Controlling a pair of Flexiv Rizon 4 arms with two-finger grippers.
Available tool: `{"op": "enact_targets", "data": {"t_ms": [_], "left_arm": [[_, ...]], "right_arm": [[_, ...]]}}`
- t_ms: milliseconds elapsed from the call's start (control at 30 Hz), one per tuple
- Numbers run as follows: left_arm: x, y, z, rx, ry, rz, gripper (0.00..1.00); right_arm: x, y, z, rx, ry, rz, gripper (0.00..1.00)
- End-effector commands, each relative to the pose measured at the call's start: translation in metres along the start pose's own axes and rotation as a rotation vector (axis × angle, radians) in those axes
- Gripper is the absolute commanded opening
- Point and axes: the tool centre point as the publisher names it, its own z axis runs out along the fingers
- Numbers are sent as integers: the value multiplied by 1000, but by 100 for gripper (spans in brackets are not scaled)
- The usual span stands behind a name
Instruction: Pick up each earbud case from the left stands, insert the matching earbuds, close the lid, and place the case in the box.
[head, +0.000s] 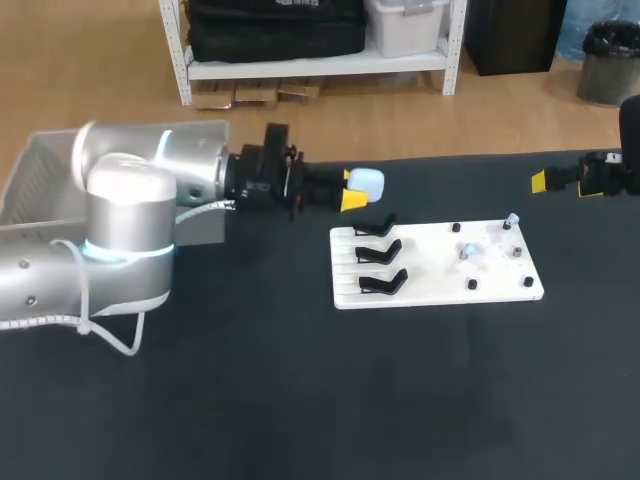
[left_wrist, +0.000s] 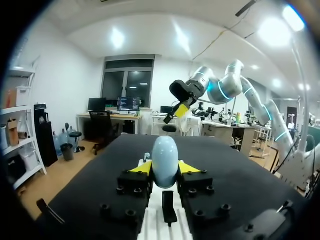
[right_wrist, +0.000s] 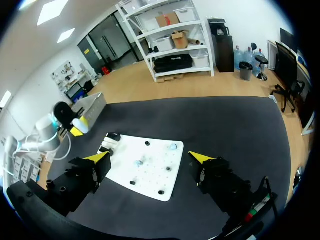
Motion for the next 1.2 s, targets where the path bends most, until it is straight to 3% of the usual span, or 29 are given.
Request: {"op": "enact_targets", "data": {"t_ms": [33, 567, 767, 1200], "left_arm": [[0, -6, -1, -84, -3, 3, 0], [0, -6, -1, -84, -3, 3, 0], [-3, -21, 18, -71, -89, 31, 0], [4, -27, 34, -11, -106, 22, 0]], "right_arm": [[0, 0, 0, 0, 1, -1, 100], [0, 0, 0, 0, 1, -1, 100], [-1, 2, -2, -28, -3, 21, 100], [15, 76, -8, -132, 90, -88, 100]]}}
